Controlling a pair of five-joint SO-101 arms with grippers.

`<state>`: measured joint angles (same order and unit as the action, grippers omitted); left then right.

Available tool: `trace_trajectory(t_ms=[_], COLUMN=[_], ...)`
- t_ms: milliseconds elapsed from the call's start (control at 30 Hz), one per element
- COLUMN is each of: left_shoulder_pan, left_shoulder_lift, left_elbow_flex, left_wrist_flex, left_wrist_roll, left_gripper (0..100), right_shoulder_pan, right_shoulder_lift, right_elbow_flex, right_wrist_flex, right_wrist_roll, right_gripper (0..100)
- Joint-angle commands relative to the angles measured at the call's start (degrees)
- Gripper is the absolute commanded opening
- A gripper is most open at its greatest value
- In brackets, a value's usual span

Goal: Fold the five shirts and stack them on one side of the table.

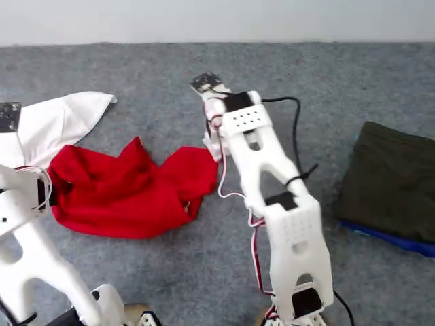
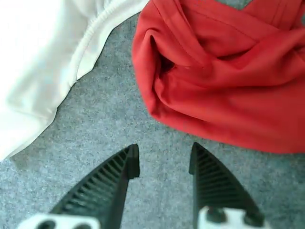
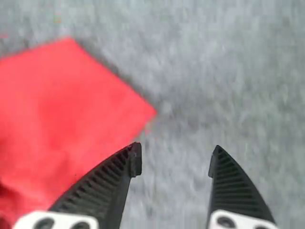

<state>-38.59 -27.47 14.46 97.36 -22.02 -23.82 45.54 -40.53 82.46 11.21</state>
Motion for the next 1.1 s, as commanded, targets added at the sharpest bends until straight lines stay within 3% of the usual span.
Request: trace_trajectory(t_ms=[0,500,767,1067], left_shoulder_pan=[-0.4,-0.4,-0.4,-0.3], left_shoulder_lift=[-1.6,-1.6,-1.6,-1.6], left_elbow_flex=[-0.3,-0.2,-0.1,-0.5], left_wrist_flex=[0.3,0.4,0.3,0.2], left_wrist_roll=[0.4,0.4,0.4,0.4], left_gripper=[13,12,12,12], right_shoulder_pan=[-1.1,-5.3,-5.0,-5.1], right_shoulder_lift=[4.6,20.9,21.1,16.0], right_elbow_flex=[-10.9,-28.4,-29.5,-38.6], right_wrist_flex=[0.6,4.3,12.3,20.6], right_wrist_roll=[-0.7,-0.3,-0.2,7.1], right_gripper=[24.0,23.2,1.1,1.0])
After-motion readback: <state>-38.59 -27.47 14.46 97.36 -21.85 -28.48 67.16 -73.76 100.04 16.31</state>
